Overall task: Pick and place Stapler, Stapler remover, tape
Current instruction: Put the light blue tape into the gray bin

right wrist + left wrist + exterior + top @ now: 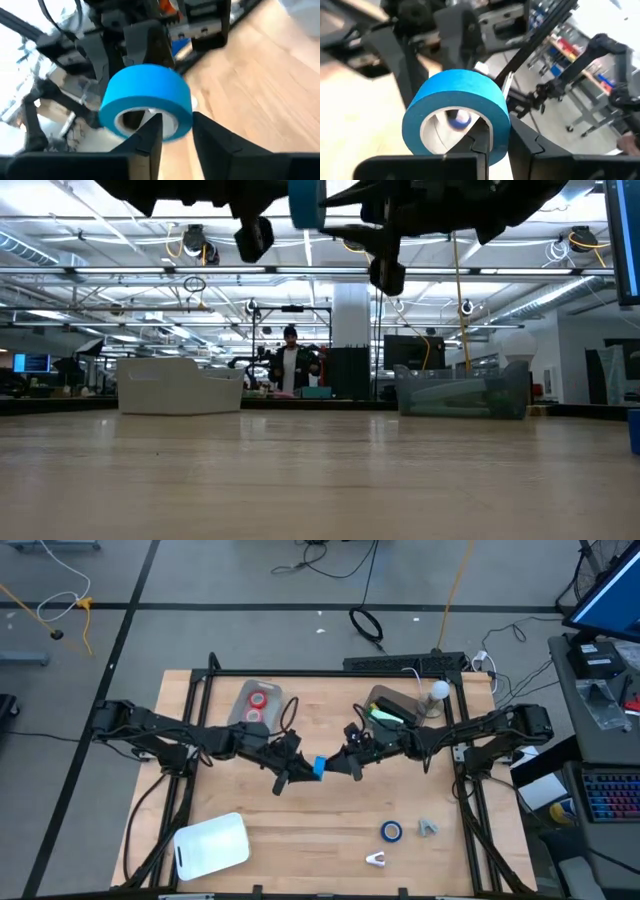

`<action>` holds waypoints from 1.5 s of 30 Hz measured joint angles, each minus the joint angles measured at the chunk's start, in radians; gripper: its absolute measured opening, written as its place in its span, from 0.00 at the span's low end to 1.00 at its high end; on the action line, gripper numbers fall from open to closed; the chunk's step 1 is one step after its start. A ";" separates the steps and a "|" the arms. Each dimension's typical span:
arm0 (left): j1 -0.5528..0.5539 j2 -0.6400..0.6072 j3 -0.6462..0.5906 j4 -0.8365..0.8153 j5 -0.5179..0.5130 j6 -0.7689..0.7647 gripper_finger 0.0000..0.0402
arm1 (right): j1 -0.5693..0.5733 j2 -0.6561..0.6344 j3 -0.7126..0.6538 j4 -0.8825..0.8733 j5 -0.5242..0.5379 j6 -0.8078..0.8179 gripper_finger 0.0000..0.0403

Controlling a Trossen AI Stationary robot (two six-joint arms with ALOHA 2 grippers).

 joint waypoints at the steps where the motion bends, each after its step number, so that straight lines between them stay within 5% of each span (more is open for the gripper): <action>1: 0.003 0.000 -0.001 -0.023 0.002 0.000 0.09 | -0.001 0.000 0.000 -0.015 -0.016 -0.005 0.27; 9: 0.058 0.000 -0.003 -0.267 -0.045 0.010 0.09 | 0.002 -0.002 0.002 -0.067 -0.283 -0.012 0.39; 24: 0.305 -0.061 0.189 -0.986 -0.488 0.252 0.09 | 0.001 -0.010 0.001 -0.018 -0.351 -0.052 0.40; 34: 0.587 -0.060 0.189 -1.092 -0.399 0.371 0.09 | 0.000 -0.022 0.000 -0.030 -0.351 -0.086 0.39; 45: 0.663 -0.060 0.046 -0.905 -0.295 0.406 0.09 | 0.000 -0.023 0.000 -0.029 -0.351 -0.107 0.39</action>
